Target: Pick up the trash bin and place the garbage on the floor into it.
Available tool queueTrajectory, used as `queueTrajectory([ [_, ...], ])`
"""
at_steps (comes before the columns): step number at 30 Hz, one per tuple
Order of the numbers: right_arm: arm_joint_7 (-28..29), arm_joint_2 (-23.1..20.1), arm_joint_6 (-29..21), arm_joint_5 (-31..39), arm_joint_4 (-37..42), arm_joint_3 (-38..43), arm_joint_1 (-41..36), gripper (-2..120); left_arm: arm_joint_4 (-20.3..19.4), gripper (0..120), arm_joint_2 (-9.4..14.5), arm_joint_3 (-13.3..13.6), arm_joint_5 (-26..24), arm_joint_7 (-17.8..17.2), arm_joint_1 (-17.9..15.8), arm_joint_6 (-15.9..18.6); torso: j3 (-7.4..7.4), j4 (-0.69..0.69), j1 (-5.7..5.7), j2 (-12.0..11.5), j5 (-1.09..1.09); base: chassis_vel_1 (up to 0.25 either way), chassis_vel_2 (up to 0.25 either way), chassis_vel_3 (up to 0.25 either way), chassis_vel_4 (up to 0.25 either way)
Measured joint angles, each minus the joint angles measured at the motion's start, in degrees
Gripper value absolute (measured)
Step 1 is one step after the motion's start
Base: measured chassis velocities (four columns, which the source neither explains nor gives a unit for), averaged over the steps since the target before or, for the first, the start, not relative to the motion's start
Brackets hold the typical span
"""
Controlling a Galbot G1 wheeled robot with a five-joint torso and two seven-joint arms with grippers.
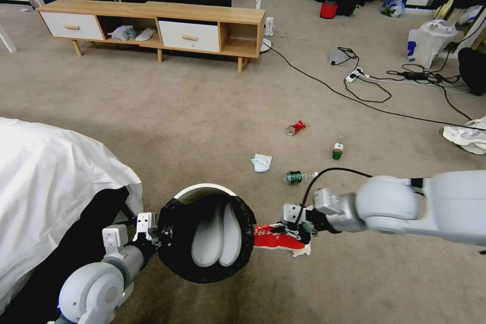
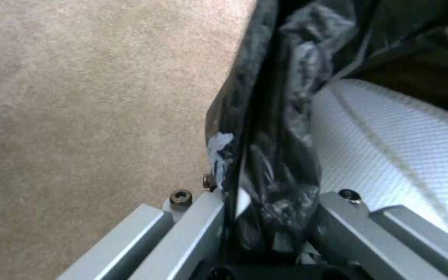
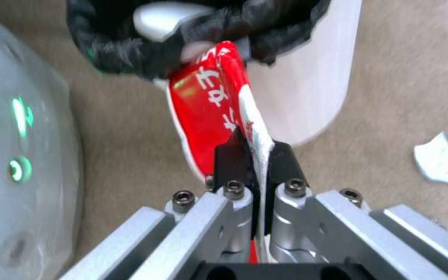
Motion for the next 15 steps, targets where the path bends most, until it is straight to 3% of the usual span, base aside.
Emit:
queueTrajectory([
  [9, -0.8, 2.1, 1.3, 3.1, 3.3, 2.3, 3.7, 0, 0.7, 0, 0.5, 3.7, -3.0, -3.1, -3.0, 1.6, 0.00, -0.01, 0.00, 0.0, 0.00, 0.000, 0.000, 0.000, 0.000],
  [11, -0.9, 2.6, 1.4, 3.6, 3.7, 2.4, 4.6, 0, 1.1, 0, 0.7, 3.9, -3.0, -3.8, -3.3, 1.9, 0.00, 0.07, -0.01, 0.0, -0.03, 0.000, 0.000, 0.000, 0.000],
  [13, -1.4, 3.6, 1.6, 4.6, 4.6, 2.5, 6.8, 0, 1.7, 0, 0.9, 5.1, -4.3, -3.9, -4.4, 2.2, 0.00, -0.01, 0.00, 0.0, -0.02, 0.000, 0.000, 0.000, 0.000],
  [15, -1.4, 4.0, 1.6, 5.3, 5.0, 2.6, 7.8, 0, 2.1, 0, 1.1, 5.7, -5.3, -4.9, -5.1, 2.4, 0.01, 0.00, 0.00, 0.0, -0.04, 0.000, 0.000, 0.000, 0.000],
])
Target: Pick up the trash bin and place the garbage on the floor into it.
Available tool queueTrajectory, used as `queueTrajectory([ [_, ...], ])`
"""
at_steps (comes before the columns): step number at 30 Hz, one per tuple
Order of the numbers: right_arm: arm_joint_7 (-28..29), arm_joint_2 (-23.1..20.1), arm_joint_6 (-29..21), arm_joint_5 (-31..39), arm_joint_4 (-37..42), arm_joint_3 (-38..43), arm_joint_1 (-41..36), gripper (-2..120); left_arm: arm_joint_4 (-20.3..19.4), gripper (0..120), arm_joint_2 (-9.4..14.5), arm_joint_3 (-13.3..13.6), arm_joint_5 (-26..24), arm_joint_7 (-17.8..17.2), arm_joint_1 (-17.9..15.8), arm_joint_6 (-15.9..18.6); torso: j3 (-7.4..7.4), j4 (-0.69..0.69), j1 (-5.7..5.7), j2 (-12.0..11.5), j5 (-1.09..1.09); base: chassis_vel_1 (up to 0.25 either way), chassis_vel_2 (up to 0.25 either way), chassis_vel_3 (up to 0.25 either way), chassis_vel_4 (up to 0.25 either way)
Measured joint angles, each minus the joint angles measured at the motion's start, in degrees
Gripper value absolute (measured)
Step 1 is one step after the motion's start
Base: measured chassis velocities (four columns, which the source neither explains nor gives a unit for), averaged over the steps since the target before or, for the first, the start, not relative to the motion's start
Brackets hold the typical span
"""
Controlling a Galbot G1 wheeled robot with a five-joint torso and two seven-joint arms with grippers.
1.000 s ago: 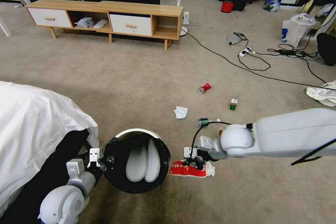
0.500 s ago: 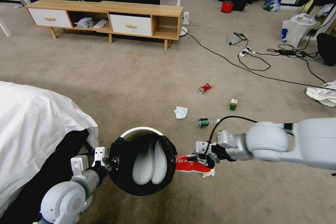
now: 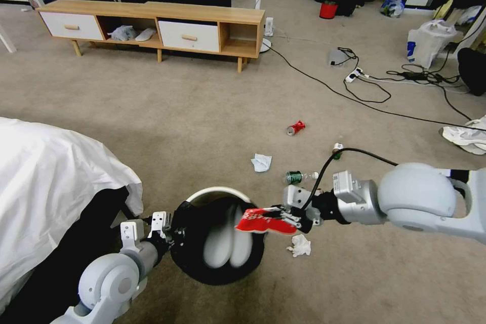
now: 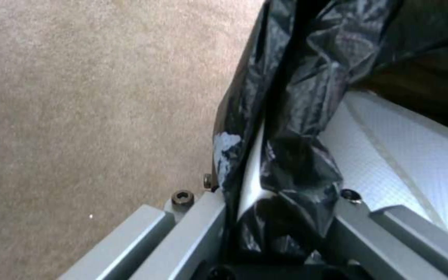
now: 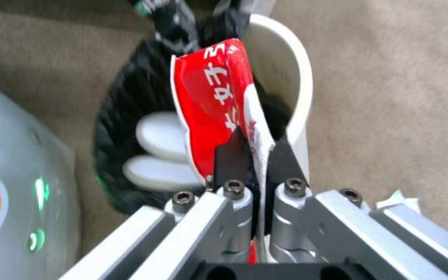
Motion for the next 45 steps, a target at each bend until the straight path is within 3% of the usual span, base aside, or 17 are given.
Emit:
queueTrajectory([
  [2, 0.0, 0.2, 0.0, 0.7, 0.4, 0.2, 0.8, 0, 0.3, 0, 0.2, 0.5, -0.5, -0.3, -0.6, 0.1, 0.00, -0.01, 0.00, 0.0, 0.07, 0.000, 0.000, 0.000, 0.000],
  [9, 0.3, 2.6, -0.4, 2.1, 2.0, -2.0, 4.8, 0, 2.1, 0, 1.1, 2.5, -2.2, -1.0, -3.7, 0.0, 0.00, 0.03, 0.00, 0.0, 0.02, 0.000, 0.000, 0.000, 0.000],
  [16, 0.0, 5.5, -0.4, -0.2, 1.8, -7.0, 7.3, 0, 2.3, 0, 1.2, 2.4, -2.7, -1.4, -4.4, -0.6, 0.00, -0.01, 0.00, 0.0, 0.04, 0.000, 0.000, 0.000, 0.000],
  [18, -0.7, 8.0, -0.4, -1.6, 1.9, -9.5, 8.7, 0, 2.8, 0, 1.7, 2.1, -3.0, -1.8, -4.6, -1.0, 0.00, -0.01, 0.00, 0.0, 0.04, 0.000, 0.000, 0.000, 0.000],
  [24, -0.8, 8.4, -0.4, -0.9, 2.7, -9.6, 9.9, 0, 2.9, 0, 2.1, 2.3, -3.9, -2.1, -5.4, -0.9, 0.00, 0.03, 0.00, 0.0, 0.03, 0.000, 0.000, 0.000, 0.000],
  [30, -0.6, 8.4, 0.8, 2.3, 5.1, -9.0, 12.8, 0, 3.2, 0, 0.7, 5.0, -5.9, -2.9, -7.4, 0.1, 0.00, 0.01, 0.00, 0.0, 0.02, 0.000, 0.000, 0.000, 0.000],
  [45, -1.0, 10.2, 3.3, 6.4, 10.3, -9.1, 17.3, 0, 3.9, 0, -1.6, 8.7, -4.9, -3.0, -8.1, 1.3, 0.00, 0.02, 0.00, 0.0, 0.03, 0.000, 0.000, 0.000, 0.000],
])
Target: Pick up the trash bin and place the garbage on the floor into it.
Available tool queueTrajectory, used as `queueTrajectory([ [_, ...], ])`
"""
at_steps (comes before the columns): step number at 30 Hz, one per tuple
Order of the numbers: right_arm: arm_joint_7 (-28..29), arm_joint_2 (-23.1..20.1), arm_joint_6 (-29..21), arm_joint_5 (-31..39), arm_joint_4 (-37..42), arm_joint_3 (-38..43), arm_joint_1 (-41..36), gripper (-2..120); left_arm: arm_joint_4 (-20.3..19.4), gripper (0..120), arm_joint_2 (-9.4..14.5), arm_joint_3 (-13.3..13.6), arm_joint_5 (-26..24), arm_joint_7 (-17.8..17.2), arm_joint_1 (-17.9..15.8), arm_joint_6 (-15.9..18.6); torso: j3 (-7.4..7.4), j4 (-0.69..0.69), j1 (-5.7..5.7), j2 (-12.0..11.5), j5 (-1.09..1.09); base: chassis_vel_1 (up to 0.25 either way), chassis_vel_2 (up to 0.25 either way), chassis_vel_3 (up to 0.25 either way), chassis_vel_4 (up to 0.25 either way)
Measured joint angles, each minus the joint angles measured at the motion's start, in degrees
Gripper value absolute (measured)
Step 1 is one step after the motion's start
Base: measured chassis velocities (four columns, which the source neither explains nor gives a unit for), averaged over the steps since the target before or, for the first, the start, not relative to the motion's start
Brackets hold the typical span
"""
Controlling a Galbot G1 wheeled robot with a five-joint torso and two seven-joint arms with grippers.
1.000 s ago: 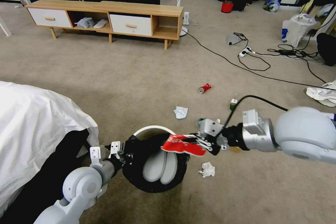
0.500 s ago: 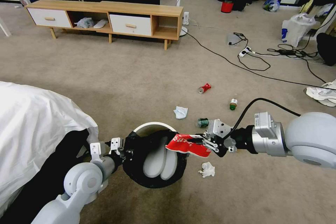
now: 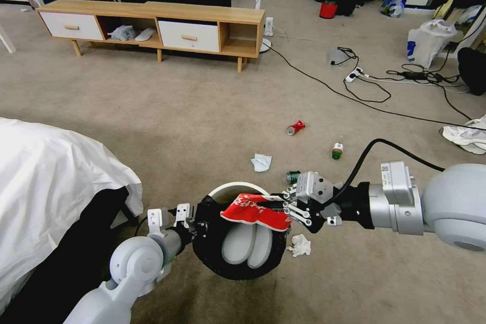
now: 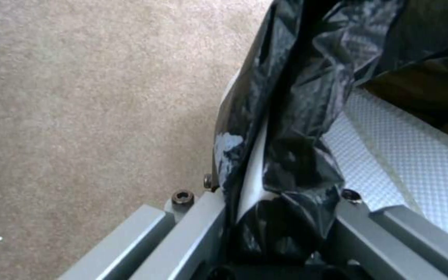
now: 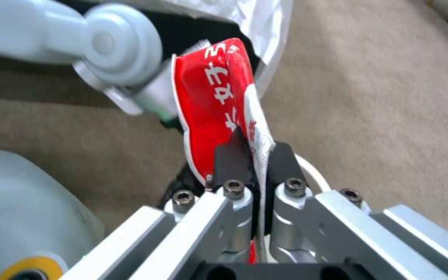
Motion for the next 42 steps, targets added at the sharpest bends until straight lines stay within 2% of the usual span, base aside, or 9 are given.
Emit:
queueTrajectory([
  [22, -2.1, 1.6, 4.2, -2.6, 0.9, 0.0, -2.9, 0, -1.0, 0, -2.4, 5.5, -0.4, 0.8, -1.6, 0.0, 0.00, 0.00, 0.00, 0.0, 0.00, 0.000, 0.000, 0.000, 0.000],
  [30, -3.7, 1.7, 5.6, -5.5, -0.1, -0.2, -4.7, 0, -2.1, 0, -0.6, 6.4, -4.7, 1.1, -1.9, 0.0, 0.00, 0.00, 0.00, 0.0, 0.00, 0.000, 0.000, 0.000, 0.000],
  [42, -5.9, 1.1, 6.9, -9.9, -2.5, -0.1, -7.4, 0, -3.5, 0, 3.0, 5.6, -8.2, 0.9, -0.6, 0.0, 0.00, 0.00, 0.00, 0.0, -0.01, 0.000, 0.000, 0.000, 0.000],
])
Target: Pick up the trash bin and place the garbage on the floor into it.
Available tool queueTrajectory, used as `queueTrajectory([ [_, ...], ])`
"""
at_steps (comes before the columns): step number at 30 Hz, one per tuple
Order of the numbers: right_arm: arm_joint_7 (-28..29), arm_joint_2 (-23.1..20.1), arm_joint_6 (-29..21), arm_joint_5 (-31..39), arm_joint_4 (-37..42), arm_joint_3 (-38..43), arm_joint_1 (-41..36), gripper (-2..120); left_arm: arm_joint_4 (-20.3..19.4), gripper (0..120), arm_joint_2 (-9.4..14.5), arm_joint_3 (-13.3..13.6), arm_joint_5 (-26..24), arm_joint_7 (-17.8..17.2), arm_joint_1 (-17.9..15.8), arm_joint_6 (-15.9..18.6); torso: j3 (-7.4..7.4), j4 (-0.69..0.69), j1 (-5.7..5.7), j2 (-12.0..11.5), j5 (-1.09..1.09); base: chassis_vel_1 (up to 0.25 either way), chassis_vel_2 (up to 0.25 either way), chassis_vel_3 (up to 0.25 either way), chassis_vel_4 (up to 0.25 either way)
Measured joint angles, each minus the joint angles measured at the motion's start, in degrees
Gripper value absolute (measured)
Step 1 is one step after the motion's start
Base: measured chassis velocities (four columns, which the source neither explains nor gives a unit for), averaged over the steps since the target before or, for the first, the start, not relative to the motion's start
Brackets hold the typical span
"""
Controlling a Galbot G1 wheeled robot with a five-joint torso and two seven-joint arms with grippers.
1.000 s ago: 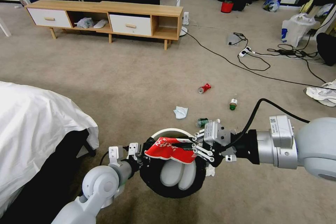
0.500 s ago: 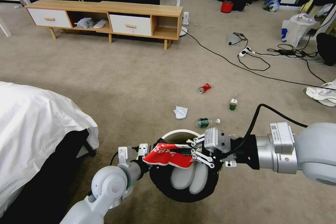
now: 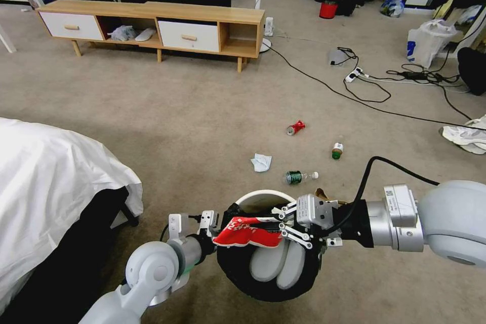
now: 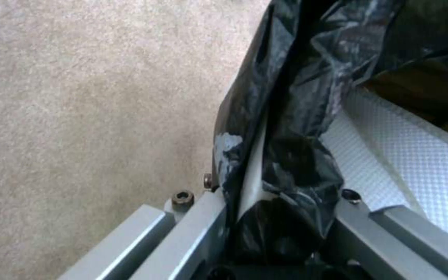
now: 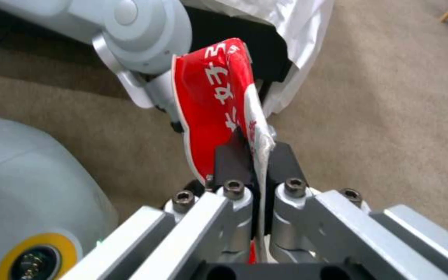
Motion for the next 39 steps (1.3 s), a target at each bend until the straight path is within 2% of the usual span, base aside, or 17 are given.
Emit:
queueTrajectory([
  [10, -1.1, 0.3, 0.3, -1.8, -1.4, 0.0, -2.0, 0, -0.3, 0, 0.6, 0.0, -3.2, 0.0, 0.0, 0.0, 0.00, 0.00, 0.00, 0.0, 0.00, 0.000, 0.000, 0.000, 0.000],
  [13, -1.3, 0.3, 0.4, -2.2, -1.9, 0.0, -2.5, 3, -0.3, 0, 0.6, 0.2, -3.5, 0.0, 0.0, 0.0, 0.00, 0.00, 0.00, 0.0, 0.00, 0.000, 0.000, 0.000, 0.000],
  [14, -1.3, 0.3, 0.5, -2.2, -2.0, 0.0, -2.7, 11, -0.3, 0, 0.6, 0.2, -3.7, 0.0, -0.1, 0.0, 0.00, 0.00, 0.00, 0.0, 0.00, 0.000, 0.000, 0.000, 0.000],
  [16, -1.3, 0.3, 0.5, -2.2, -2.0, 0.0, -2.8, 13, -0.3, 0, 0.6, 0.2, -3.8, 0.0, -0.2, 0.0, 0.00, 0.00, 0.00, 0.0, 0.00, 0.000, 0.000, 0.000, 0.000],
  [18, -1.3, 0.2, 0.5, -2.3, -2.1, 0.0, -3.2, 25, -0.4, 0, 0.5, 0.2, -4.2, 0.0, -0.2, 0.0, 0.00, 0.00, 0.00, 0.0, 0.00, 0.000, 0.000, 0.000, 0.000],
  [19, -1.3, 0.2, 0.5, -2.3, -2.1, 0.0, -3.2, 25, -0.4, 0, 0.5, 0.2, -4.2, 0.0, -0.2, 0.0, 0.00, 0.00, 0.00, 0.0, 0.00, 0.000, 0.000, 0.000, 0.000],
  [22, -1.3, 0.1, 0.5, -2.6, -2.1, 0.1, -4.2, 39, -0.5, 0, 0.2, 0.2, -4.5, 0.1, -0.4, 0.0, 0.00, 0.00, 0.00, 0.0, 0.01, 0.000, 0.000, 0.000, 0.000],
  [23, -1.3, 0.1, 0.5, -2.6, -2.1, 0.1, -4.2, 39, -0.5, 0, 0.2, 0.2, -4.5, 0.1, -0.4, 0.0, 0.00, 0.00, 0.00, 0.0, 0.01, 0.000, 0.000, 0.000, 0.000],
  [24, -1.3, 0.0, 0.5, -2.7, -2.2, 0.2, -4.5, 46, -0.5, 0, 0.1, 0.2, -4.6, 0.1, -0.5, 0.0, 0.00, 0.00, 0.00, 0.0, 0.00, 0.000, 0.000, 0.000, 0.000],
  [25, -1.3, 0.0, 0.5, -2.7, -2.2, 0.2, -4.5, 46, -0.5, 0, 0.1, 0.2, -4.6, 0.1, -0.5, 0.0, 0.00, 0.00, 0.00, 0.0, 0.00, 0.000, 0.000, 0.000, 0.000],
  [29, -1.4, -0.1, 0.5, -3.2, -2.7, 0.2, -4.9, 65, -0.4, 0, -0.4, 0.3, -4.8, 0.1, -0.6, 0.0, 0.00, 0.00, 0.00, 0.0, 0.01, 0.000, 0.000, 0.000, 0.000],
  [30, -1.4, -0.1, 0.5, -3.2, -2.7, 0.2, -4.9, 65, -0.4, 0, -0.4, 0.3, -4.8, 0.1, -0.6, 0.0, 0.00, 0.00, 0.00, 0.0, 0.01, 0.000, 0.000, 0.000, 0.000],
  [32, -1.5, -0.1, 0.5, -3.3, -2.8, 0.2, -5.2, 74, -0.5, 0, -0.5, 0.3, -4.9, 0.1, -0.6, 0.0, 0.00, -0.01, 0.00, 0.0, 0.00, 0.000, 0.000, 0.000, 0.000],
  [39, -1.7, 0.0, 0.6, -3.5, -2.8, 0.2, -5.3, 76, -0.5, 0, -0.5, 0.3, -5.1, 0.0, -0.5, 0.0, 0.00, 0.00, 0.00, 0.0, 0.00, 0.000, 0.000, 0.000, 0.000],
])
